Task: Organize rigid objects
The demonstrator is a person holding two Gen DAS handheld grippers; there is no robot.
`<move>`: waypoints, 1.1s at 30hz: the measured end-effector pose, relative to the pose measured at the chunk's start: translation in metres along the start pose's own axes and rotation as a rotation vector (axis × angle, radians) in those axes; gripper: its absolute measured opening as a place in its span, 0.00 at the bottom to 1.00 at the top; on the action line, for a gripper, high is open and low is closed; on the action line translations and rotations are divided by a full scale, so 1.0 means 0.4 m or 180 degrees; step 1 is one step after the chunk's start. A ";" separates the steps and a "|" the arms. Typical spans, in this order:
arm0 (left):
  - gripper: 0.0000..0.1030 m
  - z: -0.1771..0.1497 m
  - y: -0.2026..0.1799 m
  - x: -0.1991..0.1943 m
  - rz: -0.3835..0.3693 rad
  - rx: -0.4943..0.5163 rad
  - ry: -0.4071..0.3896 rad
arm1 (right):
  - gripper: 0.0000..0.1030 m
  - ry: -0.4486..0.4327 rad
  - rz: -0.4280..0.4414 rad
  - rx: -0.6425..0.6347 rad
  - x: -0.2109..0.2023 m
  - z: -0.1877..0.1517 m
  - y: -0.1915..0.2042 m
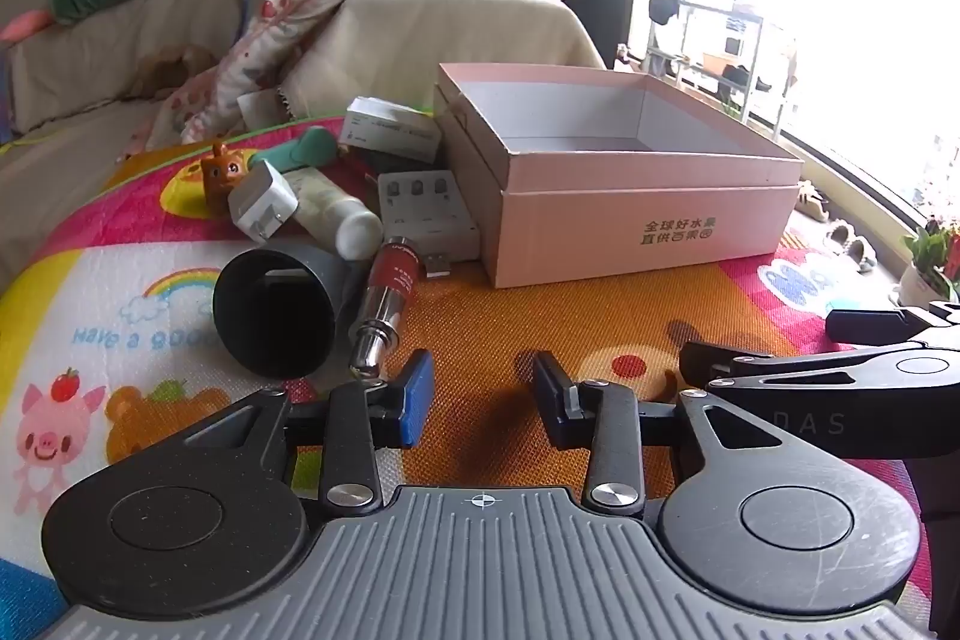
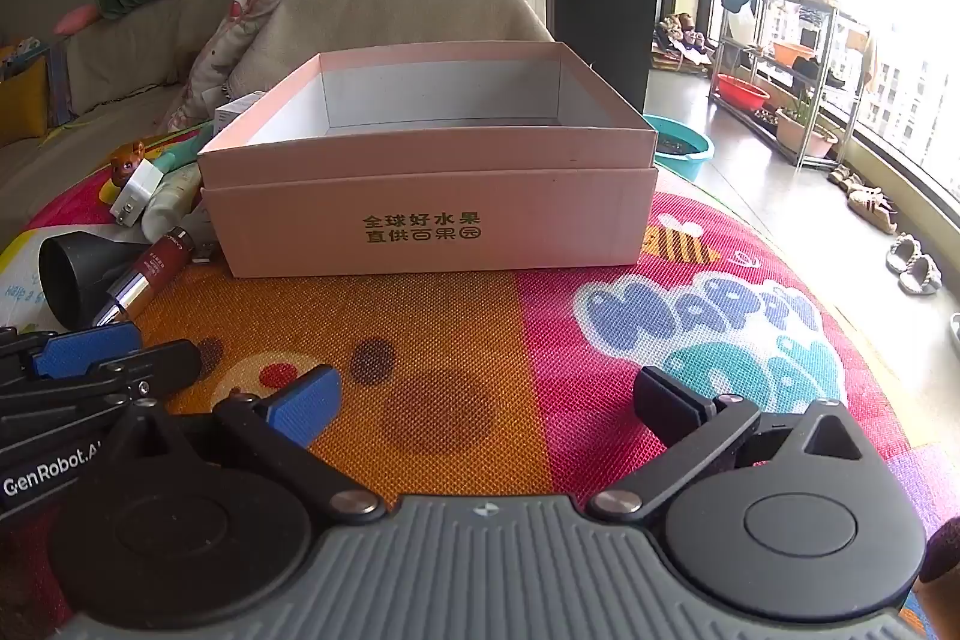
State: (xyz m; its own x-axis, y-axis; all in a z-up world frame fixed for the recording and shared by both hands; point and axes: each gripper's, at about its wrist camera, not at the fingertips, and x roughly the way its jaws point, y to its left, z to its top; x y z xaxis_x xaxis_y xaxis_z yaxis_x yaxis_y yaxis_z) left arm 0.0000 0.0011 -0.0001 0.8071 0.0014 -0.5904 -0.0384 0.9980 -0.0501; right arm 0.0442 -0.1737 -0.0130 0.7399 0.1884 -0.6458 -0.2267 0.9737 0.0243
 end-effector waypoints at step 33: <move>0.39 0.001 -0.011 -0.001 0.0040 0.0052 -0.0002 | 1.00 -0.0001 -0.0002 -0.0001 0.000 0.000 0.001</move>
State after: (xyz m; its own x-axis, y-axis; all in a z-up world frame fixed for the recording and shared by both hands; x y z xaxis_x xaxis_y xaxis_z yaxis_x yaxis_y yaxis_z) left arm 0.0000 -0.0033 0.0007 0.8070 0.0140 -0.5904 -0.0389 0.9988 -0.0295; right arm 0.0441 -0.1734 -0.0131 0.7403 0.1879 -0.6455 -0.2265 0.9737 0.0236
